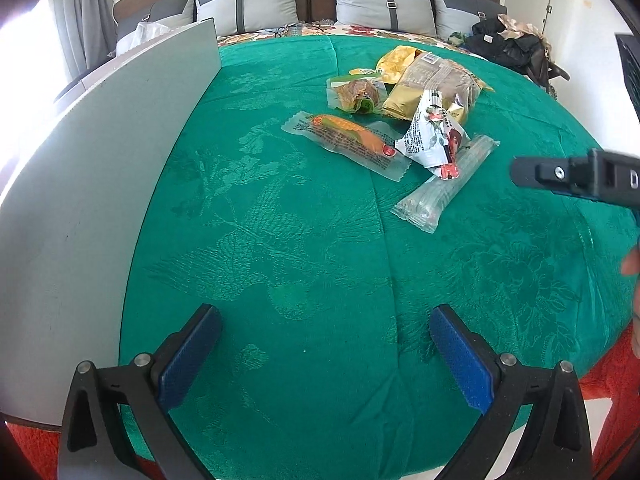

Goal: Organize snacks

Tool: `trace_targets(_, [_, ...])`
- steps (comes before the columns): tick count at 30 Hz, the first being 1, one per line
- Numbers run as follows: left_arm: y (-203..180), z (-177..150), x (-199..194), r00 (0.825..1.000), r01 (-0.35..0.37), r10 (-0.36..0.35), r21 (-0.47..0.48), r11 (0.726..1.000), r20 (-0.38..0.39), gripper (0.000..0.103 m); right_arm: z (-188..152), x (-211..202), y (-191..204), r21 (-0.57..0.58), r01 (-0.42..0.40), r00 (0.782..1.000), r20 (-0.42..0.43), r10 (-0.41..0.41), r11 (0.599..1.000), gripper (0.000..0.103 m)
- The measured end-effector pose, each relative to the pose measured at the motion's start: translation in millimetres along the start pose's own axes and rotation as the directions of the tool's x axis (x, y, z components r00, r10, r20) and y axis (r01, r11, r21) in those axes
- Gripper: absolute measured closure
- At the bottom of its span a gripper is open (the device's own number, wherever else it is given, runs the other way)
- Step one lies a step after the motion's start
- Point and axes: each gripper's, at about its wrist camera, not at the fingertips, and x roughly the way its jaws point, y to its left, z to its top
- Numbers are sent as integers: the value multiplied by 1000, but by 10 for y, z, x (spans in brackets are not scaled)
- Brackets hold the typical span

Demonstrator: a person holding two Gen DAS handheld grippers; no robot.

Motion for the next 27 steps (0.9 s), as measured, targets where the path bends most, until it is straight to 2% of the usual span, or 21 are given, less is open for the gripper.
trace_targets(2, [23,-4,-4,1000,-2,2,-3,1000,0,0,174,116,192,21,-33,999,-5,34,999,17])
trace_targets(4, [44,2,-6,1000,-6,6,-8,1000,-4,0,268,287,393,-30,-21,999,-39,20,999,17])
trace_targets(6, [62,7,-6,1000,-9,9,-13,1000,-6,0,250,476,551,-144,29,995,-89,-42,989,17])
trace_targets(7, [70,9,-6,1000,-10,10,-14,1000,-8,0,211,508,567,-194,38,995,-86,-55,980,17])
trace_targets(8, [72,9,-8,1000,-10,10,-15,1000,-9,0,157,522,548,-242,92,991,-76,-113,966,17])
trace_targets(10, [73,10,-8,1000,-12,12,-17,1000,-10,0,70,431,388,-281,149,987,-12,-158,948,17])
trace_targets(13, [69,22,7,1000,-14,14,-23,1000,-3,0,68,280,35,-255,191,980,-7,-200,948,17])
trace_targets(16, [64,57,34,1000,-15,15,-23,1000,10,0,93,-41,-267,-223,124,992,67,-112,967,17])
trace_targets(18, [64,71,42,1000,-13,14,-21,1000,15,0,67,-253,-490,-179,101,988,134,-77,979,17])
trace_targets(19, [66,68,41,1000,-13,13,-20,1000,17,0,37,-314,-612,-151,111,983,159,-86,982,17])
trace_targets(21, [64,72,44,1000,-14,15,-22,1000,21,0,-9,-327,-865,-88,174,973,170,-157,981,17])
trace_targets(23, [59,73,49,999,-18,19,-27,999,32,0,0,-183,-1086,-22,241,966,102,-237,970,17])
trace_targets(25, [57,70,50,999,-21,22,-29,999,40,0,32,-72,-1217,20,255,965,63,-256,967,17])
trace_targets(27, [51,67,49,999,-21,22,-29,999,44,0,104,-18,-1214,-9,264,961,84,-262,965,16])
